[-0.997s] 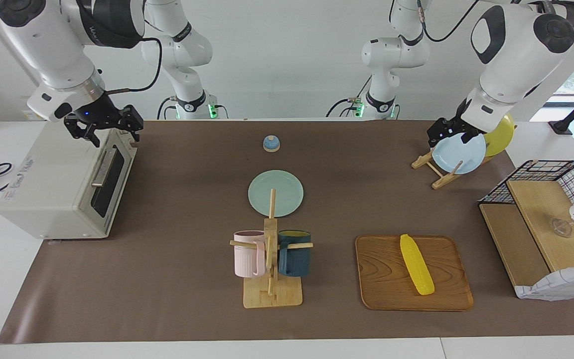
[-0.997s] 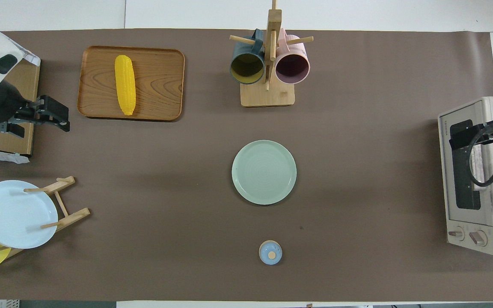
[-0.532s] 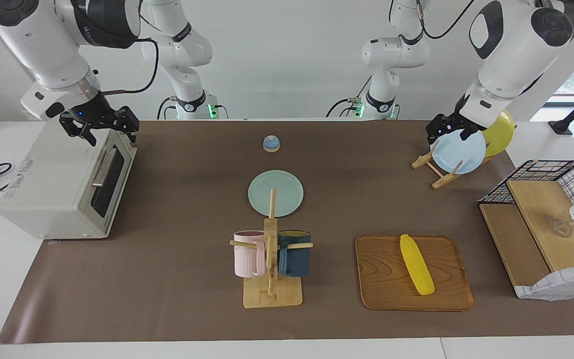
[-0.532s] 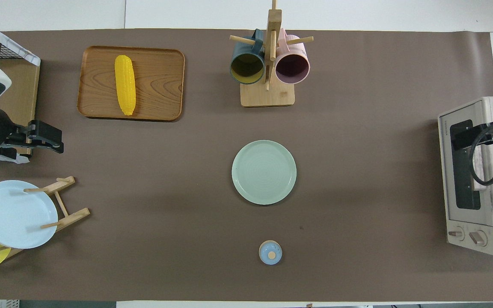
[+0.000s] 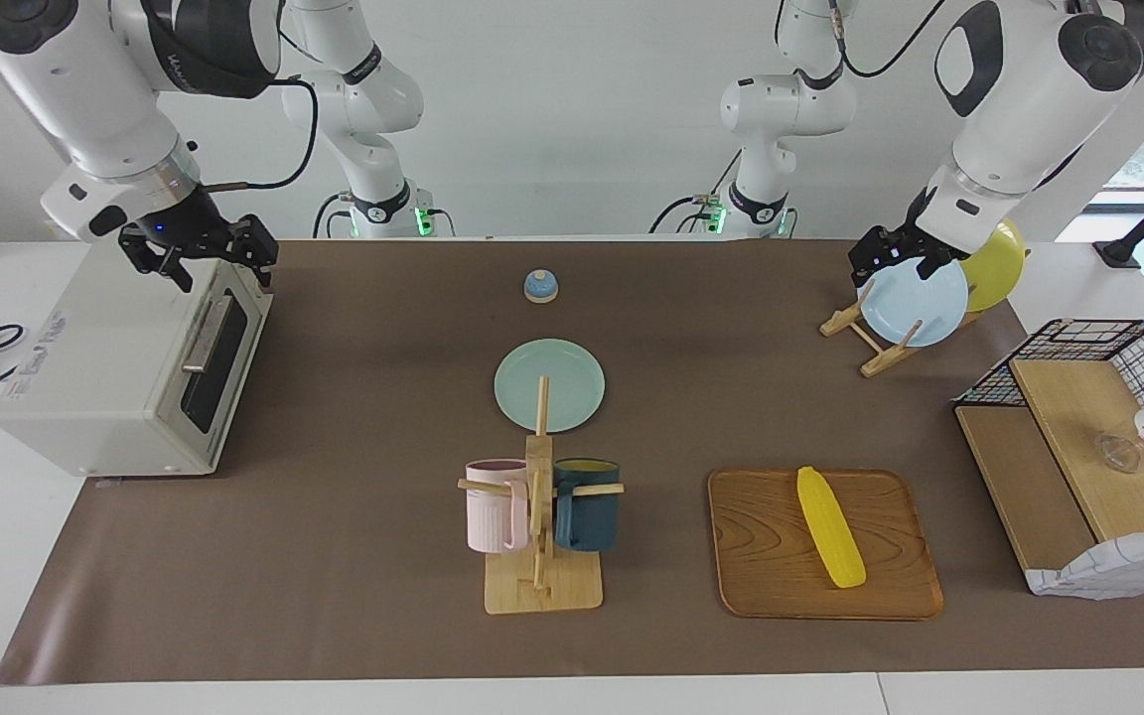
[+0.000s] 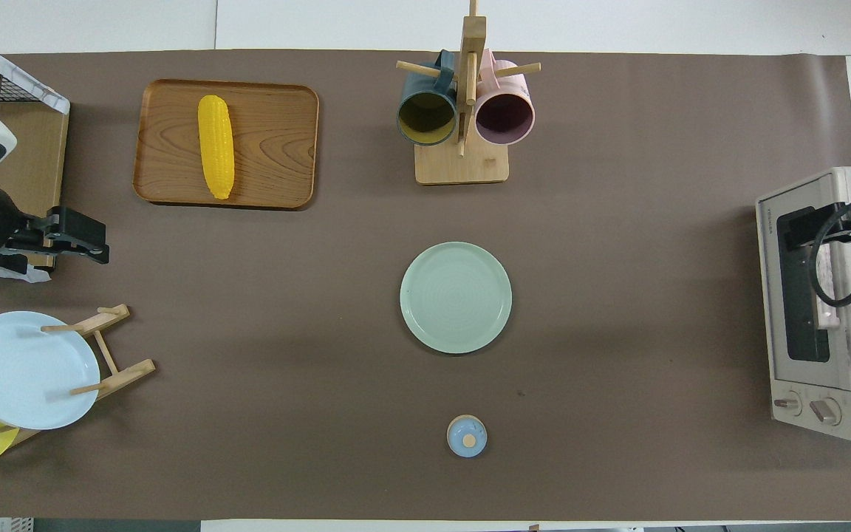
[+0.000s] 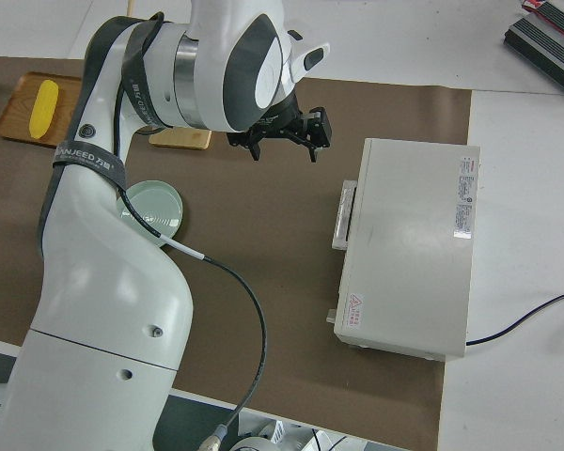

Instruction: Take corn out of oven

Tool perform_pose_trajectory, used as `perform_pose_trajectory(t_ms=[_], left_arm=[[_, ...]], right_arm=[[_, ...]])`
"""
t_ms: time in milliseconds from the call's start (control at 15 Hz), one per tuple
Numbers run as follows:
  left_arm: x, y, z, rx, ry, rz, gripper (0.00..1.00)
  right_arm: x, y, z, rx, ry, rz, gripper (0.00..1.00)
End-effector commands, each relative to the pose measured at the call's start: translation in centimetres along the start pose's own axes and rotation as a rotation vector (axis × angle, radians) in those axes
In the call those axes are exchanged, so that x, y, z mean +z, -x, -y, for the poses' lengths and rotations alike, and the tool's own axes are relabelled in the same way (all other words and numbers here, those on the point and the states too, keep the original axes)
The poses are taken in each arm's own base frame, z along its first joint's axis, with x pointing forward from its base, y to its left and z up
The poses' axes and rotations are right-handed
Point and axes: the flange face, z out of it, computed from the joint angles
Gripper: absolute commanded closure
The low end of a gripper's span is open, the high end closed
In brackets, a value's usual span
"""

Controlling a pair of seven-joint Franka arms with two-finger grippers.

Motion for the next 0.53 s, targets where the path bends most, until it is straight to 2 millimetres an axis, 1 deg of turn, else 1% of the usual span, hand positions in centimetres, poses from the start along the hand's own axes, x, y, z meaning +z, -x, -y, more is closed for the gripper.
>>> perform_pose_trajectory(t_ms=[0, 266, 465], left_arm=[[-0.5, 0.4, -0.2, 0.009, 0.007, -0.019, 0.0], [-0.5, 0.3, 0.1, 0.004, 0.008, -0.019, 0.0], [-0.3, 0.3, 0.4, 0.002, 0.008, -0.016, 0.0]], right_arm=[[-0.9, 0.3, -0.2, 0.018, -0.014, 0.012, 0.0], [-1.1, 0.2, -0.5, -0.021, -0.021, -0.002, 0.0], [-1.1, 0.2, -1.5, 0.005, -0.028, -0.016, 0.0]])
